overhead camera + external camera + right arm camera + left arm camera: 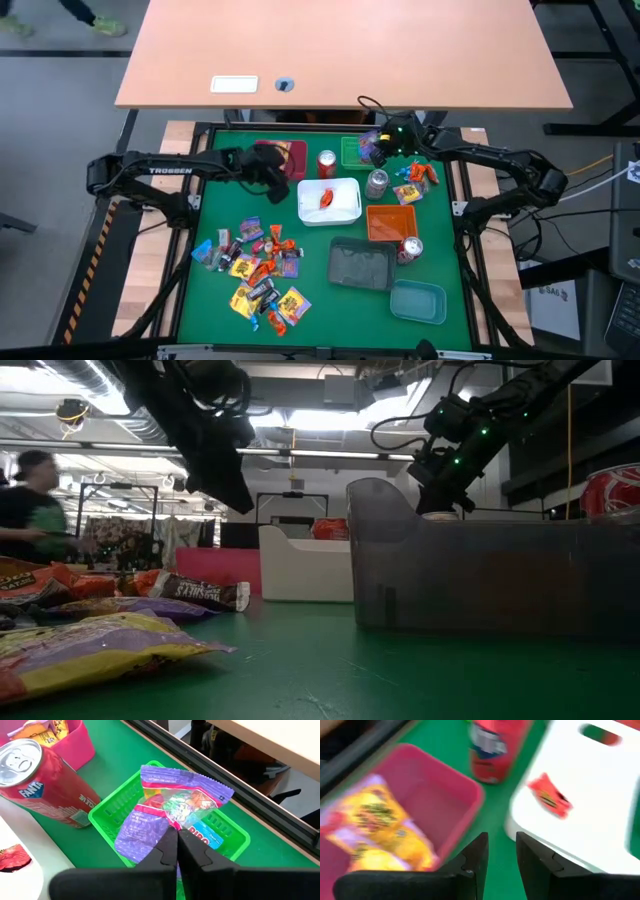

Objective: Sort candy
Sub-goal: Put the violet candy into the green bin

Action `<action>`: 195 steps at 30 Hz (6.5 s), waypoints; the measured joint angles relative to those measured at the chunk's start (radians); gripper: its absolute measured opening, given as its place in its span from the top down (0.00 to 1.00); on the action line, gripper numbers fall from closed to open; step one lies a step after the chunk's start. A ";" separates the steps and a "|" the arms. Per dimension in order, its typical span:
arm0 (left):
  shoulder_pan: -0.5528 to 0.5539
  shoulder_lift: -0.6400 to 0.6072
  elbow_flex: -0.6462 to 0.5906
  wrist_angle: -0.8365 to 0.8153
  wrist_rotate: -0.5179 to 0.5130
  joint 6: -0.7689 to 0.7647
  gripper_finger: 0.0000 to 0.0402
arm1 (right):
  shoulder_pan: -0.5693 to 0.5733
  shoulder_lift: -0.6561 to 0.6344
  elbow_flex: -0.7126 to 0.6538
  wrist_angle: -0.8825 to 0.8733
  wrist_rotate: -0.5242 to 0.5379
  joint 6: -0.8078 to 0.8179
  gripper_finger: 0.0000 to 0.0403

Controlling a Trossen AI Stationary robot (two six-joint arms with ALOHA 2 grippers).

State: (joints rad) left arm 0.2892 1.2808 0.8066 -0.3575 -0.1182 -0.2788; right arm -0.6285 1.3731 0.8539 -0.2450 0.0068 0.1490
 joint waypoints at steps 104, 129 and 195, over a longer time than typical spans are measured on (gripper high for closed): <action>-0.215 0.000 0.083 0.323 -0.167 -0.040 1.00 | 0.447 0.000 0.148 0.274 -0.112 0.053 0.60; -0.222 0.000 0.083 0.550 -0.186 0.002 0.99 | 0.537 0.000 0.148 0.420 0.054 0.085 0.60; -0.226 0.000 0.084 0.362 -0.180 0.001 0.67 | 0.095 0.012 0.147 -0.202 0.106 -0.132 1.00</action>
State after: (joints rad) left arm 0.0628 1.2804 0.8906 0.0048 -0.2977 -0.2779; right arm -0.5335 1.3855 1.0012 -0.4468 0.1131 0.0166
